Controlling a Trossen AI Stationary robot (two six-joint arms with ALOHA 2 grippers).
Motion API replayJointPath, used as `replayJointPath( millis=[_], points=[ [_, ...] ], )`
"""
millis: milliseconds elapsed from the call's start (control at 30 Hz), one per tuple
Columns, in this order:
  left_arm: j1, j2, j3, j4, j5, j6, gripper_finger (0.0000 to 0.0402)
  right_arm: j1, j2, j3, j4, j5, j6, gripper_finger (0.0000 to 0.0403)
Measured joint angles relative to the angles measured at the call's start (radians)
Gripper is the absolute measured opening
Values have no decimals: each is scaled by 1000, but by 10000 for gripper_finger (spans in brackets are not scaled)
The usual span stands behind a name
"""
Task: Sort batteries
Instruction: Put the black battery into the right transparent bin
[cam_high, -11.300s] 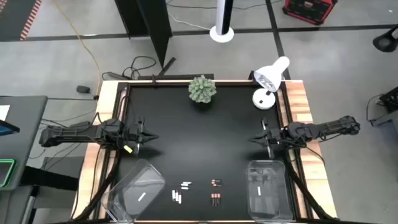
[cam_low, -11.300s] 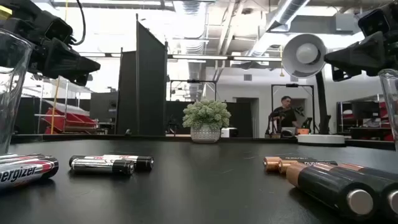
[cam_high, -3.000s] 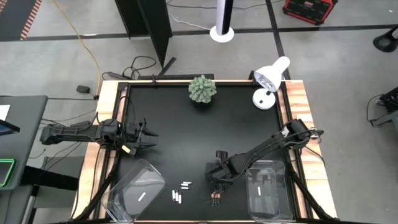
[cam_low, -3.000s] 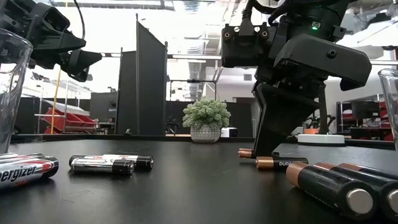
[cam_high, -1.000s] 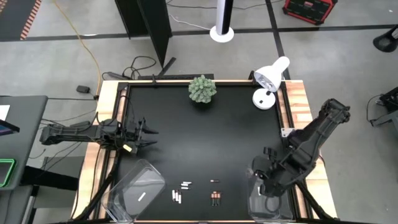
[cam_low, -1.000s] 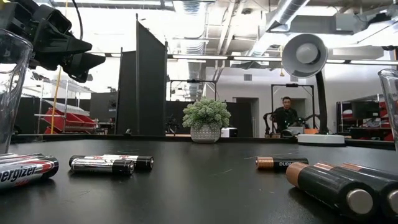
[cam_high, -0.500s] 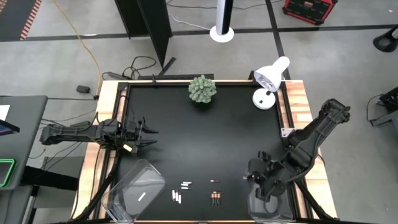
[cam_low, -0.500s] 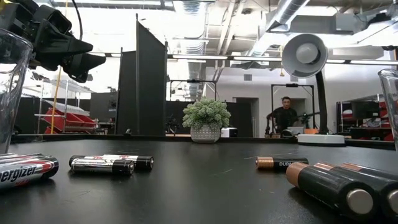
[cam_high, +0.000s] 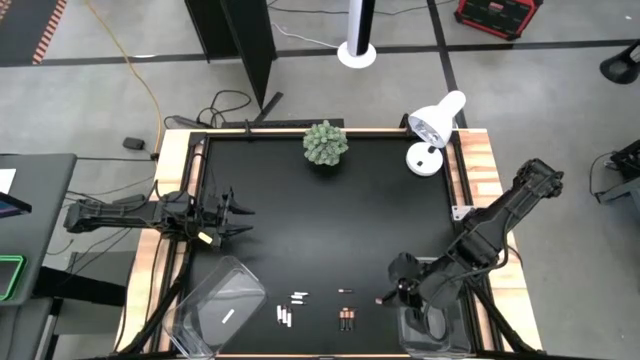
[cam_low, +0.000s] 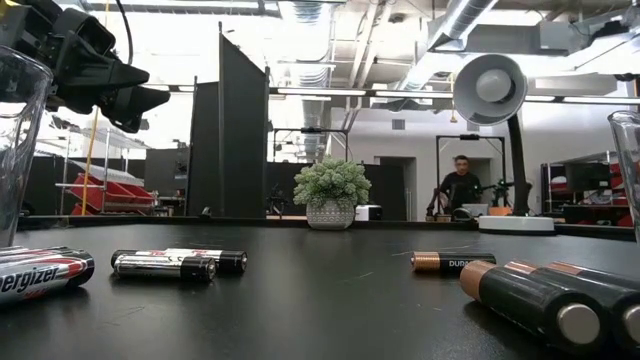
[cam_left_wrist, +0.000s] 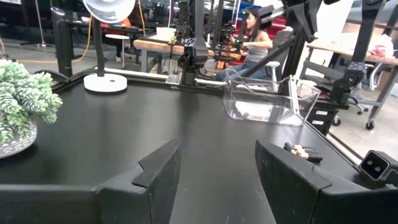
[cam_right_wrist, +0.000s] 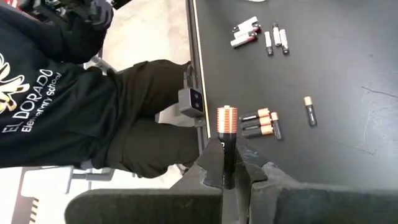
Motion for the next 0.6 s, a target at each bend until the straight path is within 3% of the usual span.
replayJointPath(
  millis=[233, 600],
  points=[
    [0, 0, 0, -9, 0, 9, 200, -6, 0, 0, -73, -2, 26, 18],
    [0, 0, 0, -8, 0, 11, 200, 5, 2, 0, -466, -3, 204, 18]
  ],
)
